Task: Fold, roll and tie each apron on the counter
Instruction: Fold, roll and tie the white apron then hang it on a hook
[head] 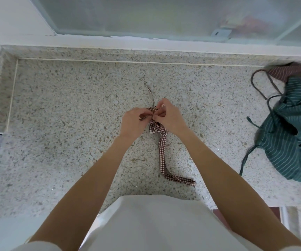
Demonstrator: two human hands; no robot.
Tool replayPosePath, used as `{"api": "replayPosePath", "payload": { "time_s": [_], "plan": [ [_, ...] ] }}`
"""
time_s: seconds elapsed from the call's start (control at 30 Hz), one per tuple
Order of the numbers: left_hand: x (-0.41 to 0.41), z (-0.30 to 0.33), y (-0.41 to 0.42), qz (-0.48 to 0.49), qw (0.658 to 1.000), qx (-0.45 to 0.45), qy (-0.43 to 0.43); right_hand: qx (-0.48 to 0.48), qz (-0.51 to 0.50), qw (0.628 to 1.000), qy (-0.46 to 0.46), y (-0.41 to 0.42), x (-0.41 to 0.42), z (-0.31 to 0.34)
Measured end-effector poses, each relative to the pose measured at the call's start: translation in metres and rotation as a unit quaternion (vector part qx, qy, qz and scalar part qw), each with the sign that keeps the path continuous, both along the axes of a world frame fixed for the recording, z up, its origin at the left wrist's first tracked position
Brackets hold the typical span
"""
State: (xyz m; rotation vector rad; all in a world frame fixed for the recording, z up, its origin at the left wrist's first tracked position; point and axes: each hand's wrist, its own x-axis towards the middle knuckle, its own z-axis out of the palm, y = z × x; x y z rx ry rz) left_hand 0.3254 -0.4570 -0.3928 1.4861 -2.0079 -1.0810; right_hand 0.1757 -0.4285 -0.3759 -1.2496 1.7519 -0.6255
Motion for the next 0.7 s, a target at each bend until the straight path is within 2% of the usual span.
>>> {"api": "replayPosePath", "payload": {
  "time_s": [0.07,0.1,0.17,0.23,0.27,0.37,0.43,0.7],
  "plan": [
    [-0.005,0.006,0.002,0.060,0.991,0.119,0.024,-0.098,0.048,0.988,0.109,0.003,0.004,-0.002],
    [-0.007,0.007,0.003,0.100,0.975,0.194,0.046,-0.142,0.067,0.975,0.160,0.004,0.007,-0.004],
    [-0.011,0.009,0.002,0.186,0.911,0.348,0.119,-0.193,0.083,0.953,0.216,0.009,0.011,-0.009],
    [-0.009,0.006,0.000,0.233,0.853,0.440,0.159,-0.212,0.083,0.944,0.239,0.013,0.014,-0.012],
    [-0.007,0.003,0.000,0.235,0.841,0.461,0.159,-0.212,0.081,0.943,0.245,0.015,0.014,-0.013],
    [-0.005,0.000,0.002,0.215,0.833,0.490,0.141,-0.205,0.072,0.942,0.255,0.020,0.012,-0.016],
    [-0.004,0.001,0.003,0.216,0.817,0.508,0.167,-0.210,0.068,0.941,0.258,0.023,0.011,-0.017],
    [-0.001,0.000,0.011,0.248,0.714,0.588,0.289,-0.229,0.069,0.930,0.279,0.030,0.016,-0.019]
  ]
}}
